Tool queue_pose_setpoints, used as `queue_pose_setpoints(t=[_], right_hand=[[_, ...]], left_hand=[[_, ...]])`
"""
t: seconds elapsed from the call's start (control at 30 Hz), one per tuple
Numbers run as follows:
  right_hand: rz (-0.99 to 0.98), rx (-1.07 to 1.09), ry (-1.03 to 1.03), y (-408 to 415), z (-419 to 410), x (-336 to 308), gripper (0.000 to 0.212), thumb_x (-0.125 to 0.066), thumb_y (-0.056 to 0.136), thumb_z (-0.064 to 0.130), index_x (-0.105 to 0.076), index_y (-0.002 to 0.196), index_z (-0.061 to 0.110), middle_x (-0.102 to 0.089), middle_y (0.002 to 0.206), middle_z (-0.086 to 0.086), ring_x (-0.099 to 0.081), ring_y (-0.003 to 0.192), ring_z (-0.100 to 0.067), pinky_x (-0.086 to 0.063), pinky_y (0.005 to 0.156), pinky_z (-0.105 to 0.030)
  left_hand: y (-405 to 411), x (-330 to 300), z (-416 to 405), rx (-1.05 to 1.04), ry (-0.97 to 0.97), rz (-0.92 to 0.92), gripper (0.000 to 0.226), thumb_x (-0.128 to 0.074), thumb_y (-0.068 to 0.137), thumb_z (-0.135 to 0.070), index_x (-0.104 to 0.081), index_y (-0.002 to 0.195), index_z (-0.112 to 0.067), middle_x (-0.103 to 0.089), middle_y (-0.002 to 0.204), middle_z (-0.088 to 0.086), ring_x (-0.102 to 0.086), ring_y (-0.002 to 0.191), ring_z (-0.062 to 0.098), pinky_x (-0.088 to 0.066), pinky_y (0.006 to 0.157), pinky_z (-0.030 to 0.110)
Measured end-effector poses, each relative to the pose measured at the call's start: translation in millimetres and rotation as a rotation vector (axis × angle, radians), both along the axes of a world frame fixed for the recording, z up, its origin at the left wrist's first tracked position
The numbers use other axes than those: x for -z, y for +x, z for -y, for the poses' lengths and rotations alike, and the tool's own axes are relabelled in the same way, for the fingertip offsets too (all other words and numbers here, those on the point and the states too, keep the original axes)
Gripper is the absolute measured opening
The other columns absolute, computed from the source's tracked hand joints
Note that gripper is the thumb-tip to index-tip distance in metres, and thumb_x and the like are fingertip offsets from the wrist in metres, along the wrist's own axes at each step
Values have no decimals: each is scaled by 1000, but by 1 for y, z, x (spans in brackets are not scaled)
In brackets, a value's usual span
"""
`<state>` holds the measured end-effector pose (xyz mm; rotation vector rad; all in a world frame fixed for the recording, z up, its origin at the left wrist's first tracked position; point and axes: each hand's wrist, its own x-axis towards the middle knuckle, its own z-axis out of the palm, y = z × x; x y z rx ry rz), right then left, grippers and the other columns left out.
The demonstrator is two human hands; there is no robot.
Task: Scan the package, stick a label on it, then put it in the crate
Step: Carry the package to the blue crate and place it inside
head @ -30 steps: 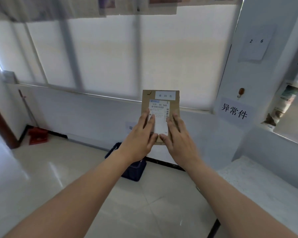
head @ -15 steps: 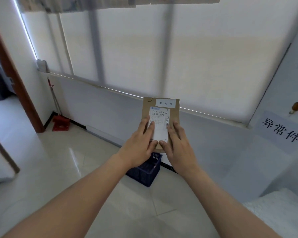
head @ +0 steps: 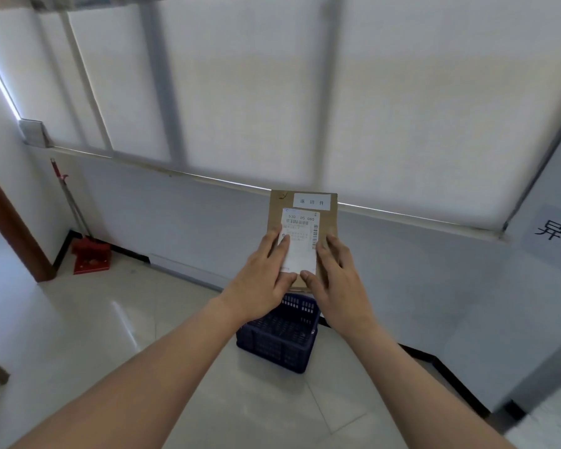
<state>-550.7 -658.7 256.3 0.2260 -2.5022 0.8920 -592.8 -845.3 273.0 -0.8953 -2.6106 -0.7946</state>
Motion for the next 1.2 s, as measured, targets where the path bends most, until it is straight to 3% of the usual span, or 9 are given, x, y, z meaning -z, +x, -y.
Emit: queue_pose_setpoints(t=[0.27, 0.47, 0.67, 0.83, 1.07, 1.2], right_hand=[[74, 8, -14, -79, 60, 16, 62, -62, 102, 30, -38, 158, 19, -19, 167, 2, -32, 148, -16, -35, 109, -23], [150, -5, -37, -154, 81, 45, 62, -63, 102, 31, -39, 158, 21, -19, 167, 3, -32, 148, -17, -39, 112, -29], [222, -14, -63, -247, 82, 79, 62, -62, 102, 36, -39, 158, 21, -24, 166, 2, -32, 147, -17, -33, 110, -22], [263, -38, -88, -312, 81, 94, 63, -66, 100, 33, -43, 156, 14, -27, 165, -2, -33, 148, -21, -43, 115, -35], [332, -18, -87, -390, 86, 118, 67, -73, 95, 29, -47, 153, 7, -29, 164, -6, -32, 149, -26, -40, 118, -42], [397, 9, -85, -429, 91, 139, 72, -77, 91, 28, -46, 153, 7, -28, 164, -4, -32, 150, -25, -38, 116, -36]], left_hand=[[-91, 22, 67, 35, 11, 66, 78, -61, 99, -39, -24, 161, -8, -9, 168, -3, -25, 152, 23, -39, 118, 45], [-163, 49, 90, 1, -43, 126, 79, -62, 99, -39, -25, 160, -6, -10, 168, -1, -27, 150, 26, -44, 114, 46], [-254, 70, 94, -19, -112, 189, 82, -64, 98, -40, -26, 159, -2, -11, 169, 4, -25, 152, 26, -40, 118, 45], [-317, 83, 93, -23, -123, 216, 84, -68, 96, -38, -28, 158, 1, -15, 168, 6, -22, 154, 25, -36, 121, 39], [-401, 110, 99, -2, -111, 286, 86, -75, 90, -37, -36, 154, 3, -22, 166, 9, -21, 154, 27, -36, 118, 39], [-453, 136, 110, 69, -151, 363, 85, -78, 88, -37, -39, 154, 1, -22, 165, 6, -24, 153, 27, -43, 115, 41]])
